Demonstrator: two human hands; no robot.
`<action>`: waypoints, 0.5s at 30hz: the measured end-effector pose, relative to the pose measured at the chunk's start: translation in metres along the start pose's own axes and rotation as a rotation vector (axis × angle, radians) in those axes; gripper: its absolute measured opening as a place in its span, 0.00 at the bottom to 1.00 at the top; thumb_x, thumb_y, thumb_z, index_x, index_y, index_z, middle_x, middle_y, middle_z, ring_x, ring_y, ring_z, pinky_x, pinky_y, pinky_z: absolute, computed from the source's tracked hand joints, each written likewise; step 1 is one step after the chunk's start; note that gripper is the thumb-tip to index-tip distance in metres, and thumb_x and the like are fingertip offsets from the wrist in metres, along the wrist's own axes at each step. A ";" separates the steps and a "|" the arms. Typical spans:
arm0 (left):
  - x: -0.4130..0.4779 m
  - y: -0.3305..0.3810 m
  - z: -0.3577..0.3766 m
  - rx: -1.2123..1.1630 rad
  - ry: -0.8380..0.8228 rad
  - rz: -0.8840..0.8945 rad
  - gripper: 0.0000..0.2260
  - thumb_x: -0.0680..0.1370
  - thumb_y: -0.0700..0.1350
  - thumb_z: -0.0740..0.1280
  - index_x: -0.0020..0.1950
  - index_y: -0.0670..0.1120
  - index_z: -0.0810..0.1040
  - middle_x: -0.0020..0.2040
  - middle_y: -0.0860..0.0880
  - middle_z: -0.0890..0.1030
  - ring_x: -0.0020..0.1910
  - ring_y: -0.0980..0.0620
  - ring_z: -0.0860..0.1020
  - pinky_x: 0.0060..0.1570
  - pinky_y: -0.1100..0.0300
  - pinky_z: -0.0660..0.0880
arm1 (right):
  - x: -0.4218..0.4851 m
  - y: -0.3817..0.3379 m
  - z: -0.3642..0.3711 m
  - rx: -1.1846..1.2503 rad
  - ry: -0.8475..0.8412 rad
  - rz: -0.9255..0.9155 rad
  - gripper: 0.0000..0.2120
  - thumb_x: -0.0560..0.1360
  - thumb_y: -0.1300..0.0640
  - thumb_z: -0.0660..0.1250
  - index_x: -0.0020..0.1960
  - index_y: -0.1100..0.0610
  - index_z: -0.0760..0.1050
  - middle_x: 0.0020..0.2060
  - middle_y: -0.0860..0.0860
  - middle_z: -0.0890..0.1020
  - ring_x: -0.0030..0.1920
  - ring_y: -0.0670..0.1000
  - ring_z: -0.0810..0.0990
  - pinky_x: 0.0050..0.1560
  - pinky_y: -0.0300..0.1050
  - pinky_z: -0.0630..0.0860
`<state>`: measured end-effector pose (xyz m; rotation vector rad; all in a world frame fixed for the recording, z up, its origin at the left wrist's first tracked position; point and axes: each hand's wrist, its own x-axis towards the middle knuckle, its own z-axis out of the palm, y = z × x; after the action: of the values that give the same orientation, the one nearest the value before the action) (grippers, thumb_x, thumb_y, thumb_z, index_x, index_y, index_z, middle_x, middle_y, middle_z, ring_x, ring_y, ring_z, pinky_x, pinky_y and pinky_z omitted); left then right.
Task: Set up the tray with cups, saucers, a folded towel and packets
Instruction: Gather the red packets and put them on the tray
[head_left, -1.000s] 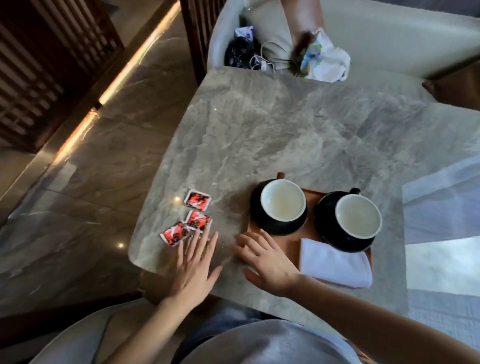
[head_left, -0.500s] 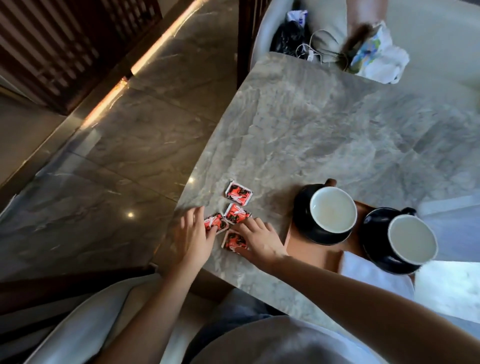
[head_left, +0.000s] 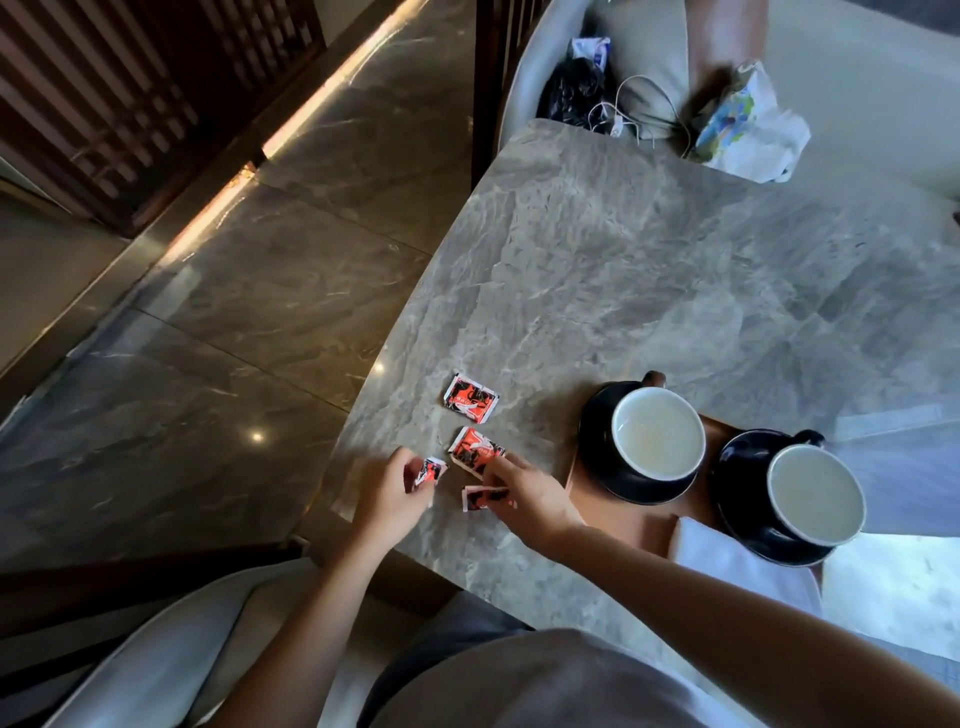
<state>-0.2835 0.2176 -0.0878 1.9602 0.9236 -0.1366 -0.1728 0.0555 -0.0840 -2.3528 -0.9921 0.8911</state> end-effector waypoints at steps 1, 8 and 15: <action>-0.002 0.002 0.001 -0.127 -0.050 -0.055 0.09 0.74 0.39 0.68 0.41 0.52 0.71 0.40 0.50 0.78 0.40 0.51 0.78 0.38 0.60 0.74 | -0.001 0.001 -0.005 0.067 -0.011 0.025 0.11 0.71 0.56 0.69 0.52 0.52 0.73 0.48 0.50 0.79 0.45 0.53 0.78 0.43 0.46 0.73; -0.020 0.018 0.016 -0.748 -0.018 -0.324 0.16 0.76 0.40 0.67 0.62 0.49 0.72 0.53 0.53 0.79 0.44 0.61 0.77 0.41 0.64 0.71 | -0.006 -0.002 -0.041 0.587 -0.004 0.098 0.06 0.72 0.68 0.69 0.43 0.59 0.76 0.35 0.51 0.82 0.35 0.46 0.81 0.41 0.40 0.78; -0.025 0.040 0.037 -0.972 -0.081 -0.281 0.13 0.79 0.37 0.57 0.53 0.52 0.77 0.47 0.47 0.84 0.44 0.52 0.83 0.42 0.56 0.77 | -0.009 -0.019 -0.047 0.798 0.015 0.144 0.09 0.73 0.65 0.70 0.39 0.53 0.75 0.35 0.47 0.79 0.32 0.44 0.79 0.33 0.36 0.78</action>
<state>-0.2654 0.1634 -0.0690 0.9228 0.9572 0.0709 -0.1536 0.0545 -0.0358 -1.7432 -0.3452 1.0684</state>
